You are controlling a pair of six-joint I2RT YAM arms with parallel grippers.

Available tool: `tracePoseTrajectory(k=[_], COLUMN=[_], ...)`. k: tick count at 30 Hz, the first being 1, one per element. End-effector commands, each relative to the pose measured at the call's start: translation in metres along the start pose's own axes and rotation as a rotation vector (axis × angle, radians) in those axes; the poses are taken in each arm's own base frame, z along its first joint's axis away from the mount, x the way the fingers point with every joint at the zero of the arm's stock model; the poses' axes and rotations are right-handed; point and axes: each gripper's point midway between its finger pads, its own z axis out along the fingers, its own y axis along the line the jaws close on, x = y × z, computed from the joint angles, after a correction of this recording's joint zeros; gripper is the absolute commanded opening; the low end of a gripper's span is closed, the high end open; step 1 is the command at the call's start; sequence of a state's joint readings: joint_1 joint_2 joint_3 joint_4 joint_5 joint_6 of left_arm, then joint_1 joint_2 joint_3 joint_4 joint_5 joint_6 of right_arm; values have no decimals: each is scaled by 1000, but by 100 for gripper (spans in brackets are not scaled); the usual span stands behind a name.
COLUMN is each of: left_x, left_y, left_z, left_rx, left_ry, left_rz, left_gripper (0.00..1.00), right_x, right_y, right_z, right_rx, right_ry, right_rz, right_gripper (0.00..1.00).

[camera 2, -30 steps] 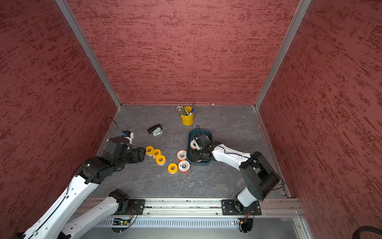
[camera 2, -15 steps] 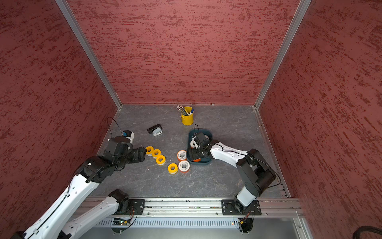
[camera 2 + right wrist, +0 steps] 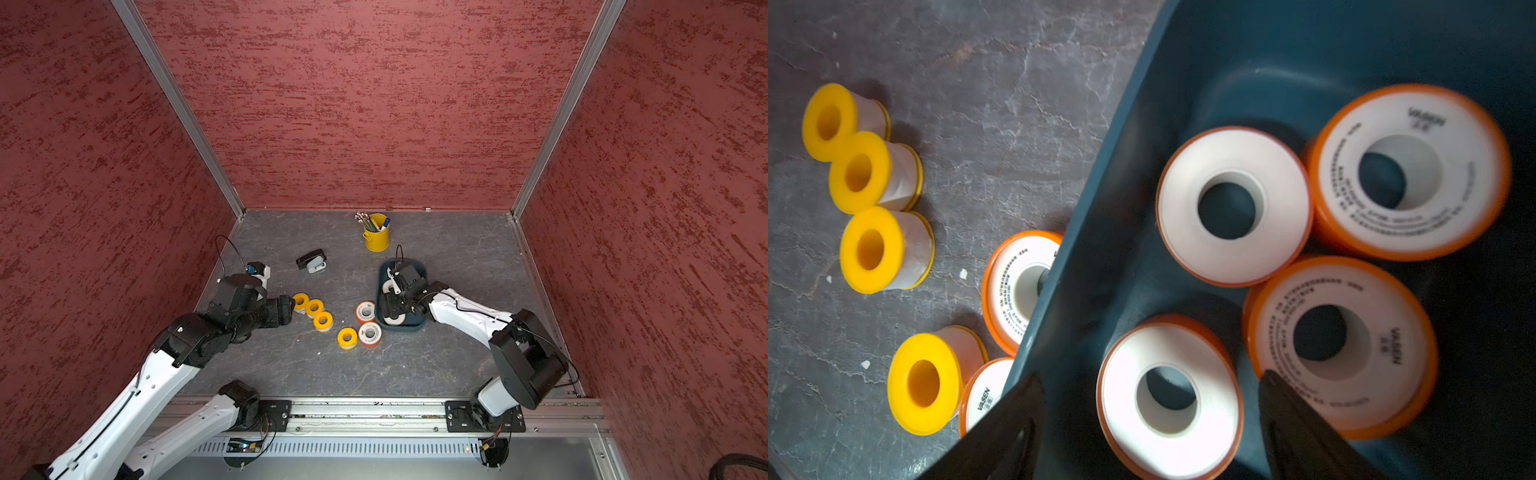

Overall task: Put the sealing tape into the storage box
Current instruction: Place the sealing tape in the storage box, then pick up the sealing tape at the center of the board.

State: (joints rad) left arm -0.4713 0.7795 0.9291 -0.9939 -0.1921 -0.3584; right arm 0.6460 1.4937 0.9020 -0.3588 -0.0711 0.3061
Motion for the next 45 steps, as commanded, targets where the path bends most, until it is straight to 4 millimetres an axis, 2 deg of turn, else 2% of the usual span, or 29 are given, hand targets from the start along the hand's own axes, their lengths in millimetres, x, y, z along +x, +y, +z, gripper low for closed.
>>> tracePoseTrajectory(k=[1, 4, 7, 16, 22, 32, 35, 37, 39, 45], left_x=[-3, -4, -5, -10, -9, -5, -2, 0, 3, 16], left_y=[3, 3, 5, 11, 12, -8, -15, -26, -39, -92], left_z=[-2, -4, -7, -16, -16, -15, -9, -1, 14, 65], left_rx=[-9, -1, -4, -16, -24, 69, 78, 119, 139, 86], left_ry=[-25, -36, -52, -100, -102, -79, -41, -3, 44, 151], left_rz=[-1, -4, -11, -36, -46, -5, -8, -19, -12, 174], left_gripper=[89, 91, 100, 100, 100, 100, 100, 98, 88, 90], right_x=[-10, -6, 2, 43, 43, 43, 43, 42, 43, 43], right_y=[-10, -22, -33, -69, -77, -81, -82, -81, -82, -80], right_z=[-20, -35, -51, -81, -105, -115, -116, -116, -115, -114], right_rx=[43, 87, 121, 191, 181, 174, 179, 178, 178, 175], right_ry=[-105, -165, -229, -370, -513, -587, -589, -591, -588, -584], right_rz=[-1, 5, 23, 118, 157, 180, 182, 182, 182, 178], right_gripper=[83, 83, 83, 81, 81, 81, 81, 81, 81, 81])
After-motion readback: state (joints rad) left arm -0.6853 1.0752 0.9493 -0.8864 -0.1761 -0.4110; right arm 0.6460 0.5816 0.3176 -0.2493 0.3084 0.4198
